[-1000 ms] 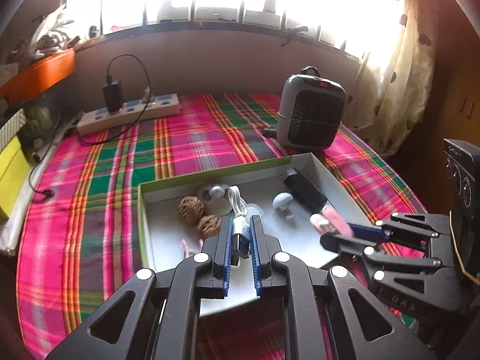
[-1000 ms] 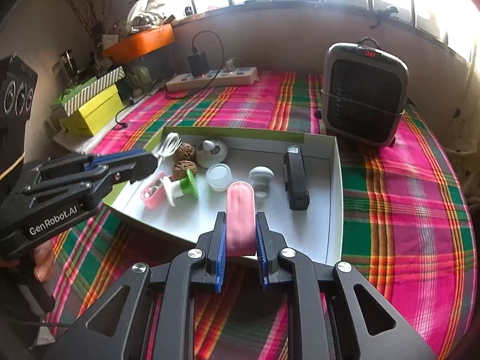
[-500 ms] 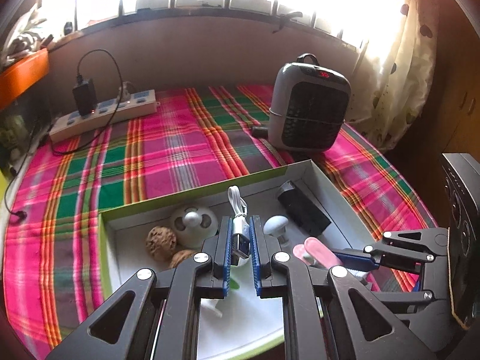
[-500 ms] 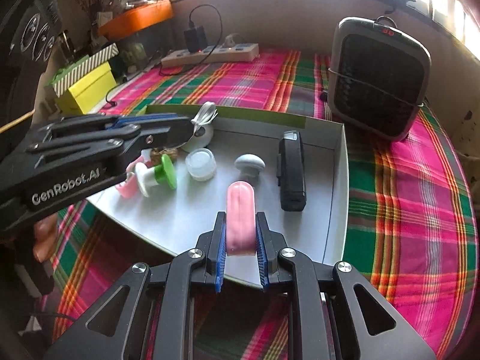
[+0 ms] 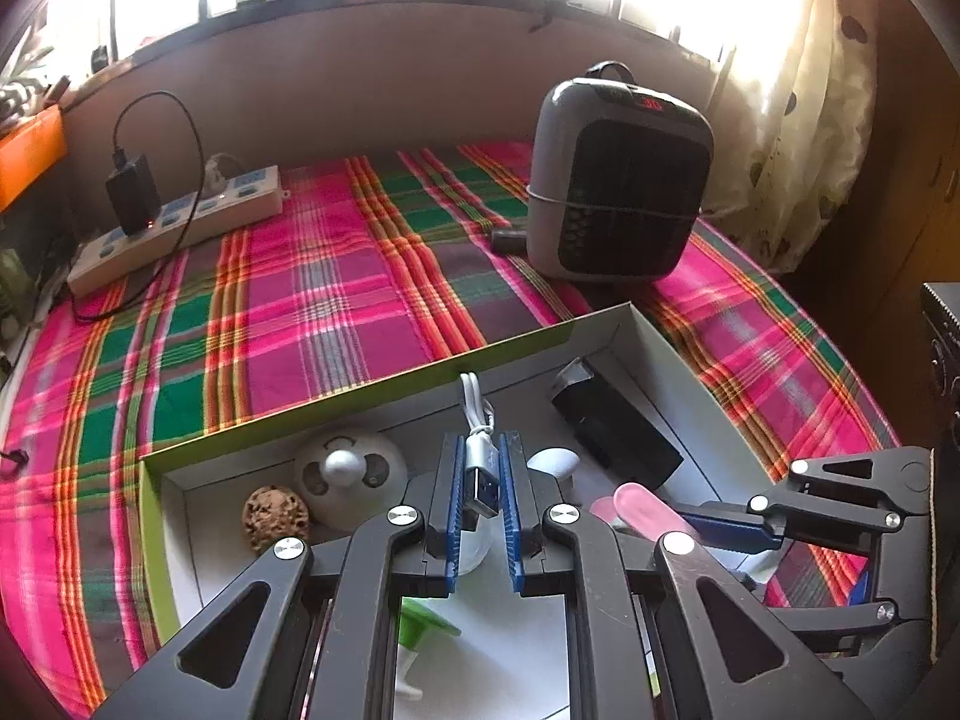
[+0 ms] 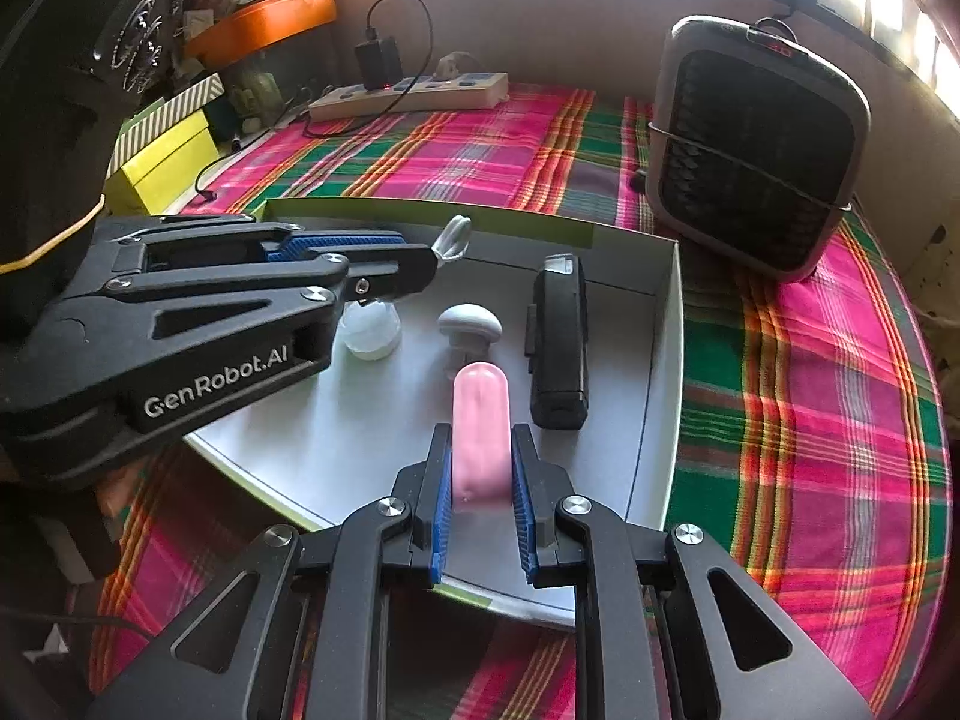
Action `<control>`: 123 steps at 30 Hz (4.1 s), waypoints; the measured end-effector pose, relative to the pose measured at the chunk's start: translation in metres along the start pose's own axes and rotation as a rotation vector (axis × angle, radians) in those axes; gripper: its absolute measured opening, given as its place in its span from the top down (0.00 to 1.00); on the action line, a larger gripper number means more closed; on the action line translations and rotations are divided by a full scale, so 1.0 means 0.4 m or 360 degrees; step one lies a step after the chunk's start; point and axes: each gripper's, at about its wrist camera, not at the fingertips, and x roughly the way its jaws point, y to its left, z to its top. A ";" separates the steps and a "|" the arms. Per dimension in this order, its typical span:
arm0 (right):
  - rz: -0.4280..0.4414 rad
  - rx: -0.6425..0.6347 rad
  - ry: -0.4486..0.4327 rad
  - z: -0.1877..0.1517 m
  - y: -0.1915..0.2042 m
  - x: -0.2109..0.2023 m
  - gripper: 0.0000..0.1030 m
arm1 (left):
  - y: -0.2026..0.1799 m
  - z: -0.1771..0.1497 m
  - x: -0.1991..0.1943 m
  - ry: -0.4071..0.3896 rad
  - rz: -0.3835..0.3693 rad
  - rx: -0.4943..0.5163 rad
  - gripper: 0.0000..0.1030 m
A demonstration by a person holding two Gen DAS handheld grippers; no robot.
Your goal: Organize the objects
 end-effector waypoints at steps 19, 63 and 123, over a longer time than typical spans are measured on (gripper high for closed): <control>0.0003 0.0004 -0.0006 0.000 -0.004 0.002 0.82 | -0.008 0.003 0.021 0.0030 0.0005 0.0011 0.90; -0.0017 0.0100 -0.0083 -0.015 0.004 -0.039 0.66 | 0.005 -0.029 -0.040 -0.0002 0.0049 -0.0069 0.69; -0.0293 0.0228 -0.0124 -0.211 0.125 -0.115 0.50 | 0.021 -0.388 -0.258 0.0014 0.0385 -0.0301 0.69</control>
